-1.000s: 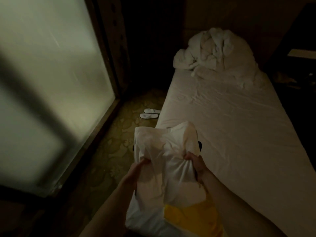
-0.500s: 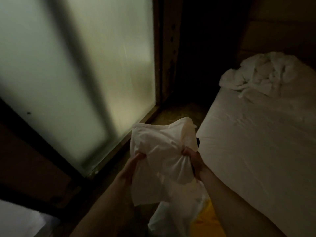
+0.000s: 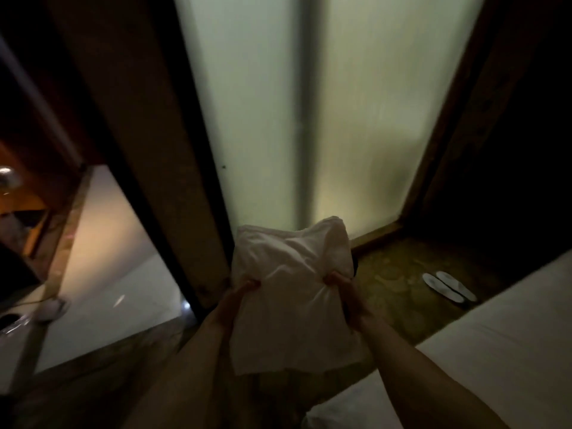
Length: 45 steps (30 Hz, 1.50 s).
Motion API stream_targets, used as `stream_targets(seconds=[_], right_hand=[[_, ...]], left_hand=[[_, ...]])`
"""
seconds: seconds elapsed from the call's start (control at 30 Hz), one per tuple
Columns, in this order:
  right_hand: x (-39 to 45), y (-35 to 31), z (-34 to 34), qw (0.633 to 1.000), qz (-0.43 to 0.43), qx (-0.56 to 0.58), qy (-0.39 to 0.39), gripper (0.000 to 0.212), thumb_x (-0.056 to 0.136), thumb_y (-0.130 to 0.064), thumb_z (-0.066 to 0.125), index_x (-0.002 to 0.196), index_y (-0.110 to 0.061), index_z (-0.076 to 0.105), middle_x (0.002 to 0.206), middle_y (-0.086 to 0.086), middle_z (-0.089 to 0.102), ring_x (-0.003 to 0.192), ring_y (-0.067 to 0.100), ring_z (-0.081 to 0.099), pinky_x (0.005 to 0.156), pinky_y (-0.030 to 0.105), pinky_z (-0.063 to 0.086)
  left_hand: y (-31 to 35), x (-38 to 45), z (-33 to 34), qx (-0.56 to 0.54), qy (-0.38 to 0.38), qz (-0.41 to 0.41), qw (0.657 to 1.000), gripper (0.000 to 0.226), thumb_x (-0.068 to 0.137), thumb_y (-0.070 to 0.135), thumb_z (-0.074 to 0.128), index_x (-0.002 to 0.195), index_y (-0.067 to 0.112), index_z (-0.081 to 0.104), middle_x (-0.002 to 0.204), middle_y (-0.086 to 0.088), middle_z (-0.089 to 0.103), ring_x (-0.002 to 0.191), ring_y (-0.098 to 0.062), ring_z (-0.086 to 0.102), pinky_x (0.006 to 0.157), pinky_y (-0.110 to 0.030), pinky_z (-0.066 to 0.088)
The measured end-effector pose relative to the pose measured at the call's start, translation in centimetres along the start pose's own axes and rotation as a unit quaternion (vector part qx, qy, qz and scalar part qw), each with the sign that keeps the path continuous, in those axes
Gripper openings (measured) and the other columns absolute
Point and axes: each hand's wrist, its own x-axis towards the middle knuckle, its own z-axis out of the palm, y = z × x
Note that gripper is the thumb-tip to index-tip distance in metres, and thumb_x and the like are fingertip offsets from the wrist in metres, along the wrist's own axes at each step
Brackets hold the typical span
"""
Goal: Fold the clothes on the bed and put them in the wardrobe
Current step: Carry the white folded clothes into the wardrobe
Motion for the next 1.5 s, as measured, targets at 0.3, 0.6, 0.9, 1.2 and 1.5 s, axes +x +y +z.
stream_targets(seconds=[0.3, 0.6, 0.9, 1.2, 1.5], right_hand=[[1.1, 3.4, 13.1, 0.988, 0.071, -0.058, -0.127, 0.079, 0.055, -0.027, 0.077, 0.129, -0.012, 0.054, 0.120, 0.014, 0.062, 0.107, 0.036, 0.060, 0.086, 0.048, 0.053], [-0.5, 8.9, 29.6, 0.975, 0.100, -0.074, -0.187, 0.075, 0.054, -0.023, 0.073, 0.125, -0.010, 0.055, 0.115, 0.017, 0.063, 0.102, 0.036, 0.061, 0.081, 0.043, 0.053], [-0.9, 12.8, 41.7, 0.956, 0.126, -0.106, -0.244, 0.091, 0.037, -0.035, 0.078, 0.122, -0.008, 0.060, 0.114, 0.016, 0.065, 0.100, 0.036, 0.063, 0.078, 0.041, 0.053], [2.1, 14.4, 50.6, 0.945, 0.141, -0.116, -0.272, 0.070, 0.052, -0.025, 0.074, 0.118, -0.004, 0.061, 0.104, 0.014, 0.067, 0.090, 0.029, 0.065, 0.065, 0.033, 0.051], [9.6, 13.9, 60.1, 0.926, 0.135, -0.123, -0.329, 0.063, 0.062, -0.022, 0.075, 0.122, -0.008, 0.061, 0.110, 0.019, 0.067, 0.094, 0.033, 0.068, 0.059, 0.034, 0.056]], left_hand=[[0.1, -5.2, -12.8, -0.075, 0.095, 0.031, 0.992, 0.050, 0.073, 0.028, 0.079, 0.109, -0.001, 0.062, 0.083, -0.012, 0.072, 0.076, -0.023, 0.068, 0.068, -0.032, 0.055], [-0.9, -7.6, -28.9, -0.119, 0.161, 0.069, 0.977, 0.077, 0.048, 0.046, 0.091, 0.110, 0.010, 0.062, 0.104, -0.014, 0.071, 0.094, -0.032, 0.069, 0.074, -0.038, 0.055], [-1.3, -8.9, -40.0, -0.172, 0.220, 0.079, 0.957, 0.079, 0.052, 0.039, 0.090, 0.117, 0.004, 0.062, 0.106, -0.017, 0.071, 0.097, -0.035, 0.069, 0.083, -0.047, 0.056], [1.2, -6.8, -46.3, -0.204, 0.280, 0.117, 0.931, 0.016, 0.082, 0.014, 0.074, 0.095, 0.017, 0.065, 0.076, -0.004, 0.075, 0.083, -0.030, 0.068, 0.081, -0.045, 0.055], [6.8, -1.3, -52.6, -0.205, 0.295, 0.095, 0.928, 0.044, 0.074, 0.031, 0.080, 0.110, 0.015, 0.061, 0.103, -0.017, 0.070, 0.093, -0.034, 0.067, 0.075, -0.040, 0.056]])
